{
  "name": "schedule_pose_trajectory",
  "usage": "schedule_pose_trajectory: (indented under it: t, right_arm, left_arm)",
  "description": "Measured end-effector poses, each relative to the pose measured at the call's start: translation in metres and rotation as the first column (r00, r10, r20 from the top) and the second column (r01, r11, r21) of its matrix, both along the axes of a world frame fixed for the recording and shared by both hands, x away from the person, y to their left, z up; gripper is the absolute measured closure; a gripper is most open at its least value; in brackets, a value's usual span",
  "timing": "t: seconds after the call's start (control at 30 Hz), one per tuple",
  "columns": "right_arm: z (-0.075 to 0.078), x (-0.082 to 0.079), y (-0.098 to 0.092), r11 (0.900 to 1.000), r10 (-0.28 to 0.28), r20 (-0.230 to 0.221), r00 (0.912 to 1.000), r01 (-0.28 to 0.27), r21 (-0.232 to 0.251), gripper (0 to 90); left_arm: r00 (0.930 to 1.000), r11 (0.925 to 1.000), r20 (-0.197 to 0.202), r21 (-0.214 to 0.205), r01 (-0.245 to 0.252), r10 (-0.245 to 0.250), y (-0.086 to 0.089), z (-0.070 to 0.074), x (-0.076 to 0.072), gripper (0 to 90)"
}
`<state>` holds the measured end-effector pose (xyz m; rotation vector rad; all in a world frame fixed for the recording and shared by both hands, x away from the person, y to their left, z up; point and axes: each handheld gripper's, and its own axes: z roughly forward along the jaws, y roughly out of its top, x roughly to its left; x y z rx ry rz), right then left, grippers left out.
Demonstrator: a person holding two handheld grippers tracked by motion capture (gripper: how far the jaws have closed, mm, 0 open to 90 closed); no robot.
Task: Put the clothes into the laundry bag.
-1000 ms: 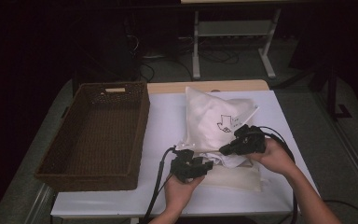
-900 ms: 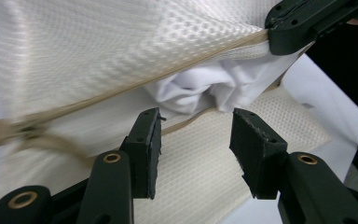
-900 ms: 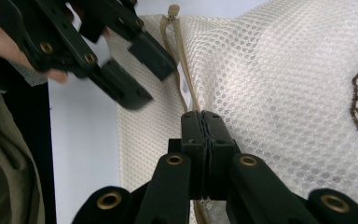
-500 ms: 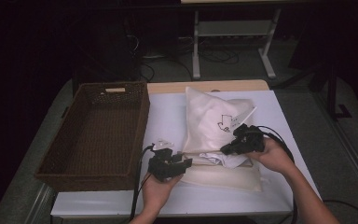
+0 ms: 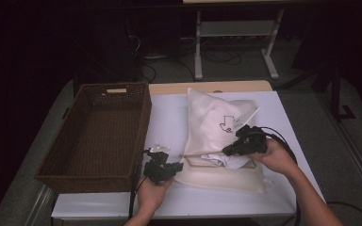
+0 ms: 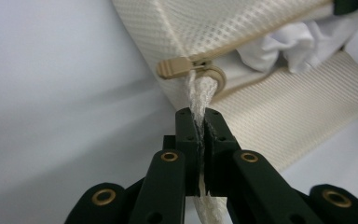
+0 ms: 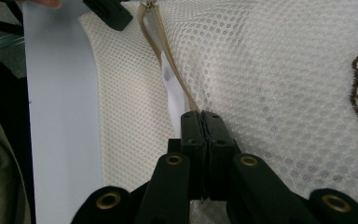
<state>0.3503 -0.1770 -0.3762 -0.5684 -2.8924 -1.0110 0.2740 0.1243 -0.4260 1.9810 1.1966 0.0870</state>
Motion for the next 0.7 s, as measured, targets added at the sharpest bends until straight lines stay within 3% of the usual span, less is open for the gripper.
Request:
schedule_pose_trajectory:
  t: [0.33,0.5,0.7]
  right_arm:
    - [-0.004,-0.002,0.011,0.9993,0.035,-0.010,0.9993,-0.035,-0.009,88.0]
    - [-0.003,-0.004,0.014,0.9987,0.049,-0.014,0.9987,-0.049,-0.011,88.1]
    - [0.006,-0.008,0.016,0.9981,0.061,0.004,0.9981,-0.061,0.003,88.1]
  left_arm:
    - [0.9982,0.9977,-0.009,-0.034,0.059,-0.060,0.002,0.002,-0.036,86.7]
    - [0.9986,0.9971,-0.002,-0.055,0.053,-0.053,0.004,0.010,-0.036,80.4]
    - [0.9959,0.9961,0.037,-0.028,0.084,-0.083,-0.001,0.029,-0.037,70.0]
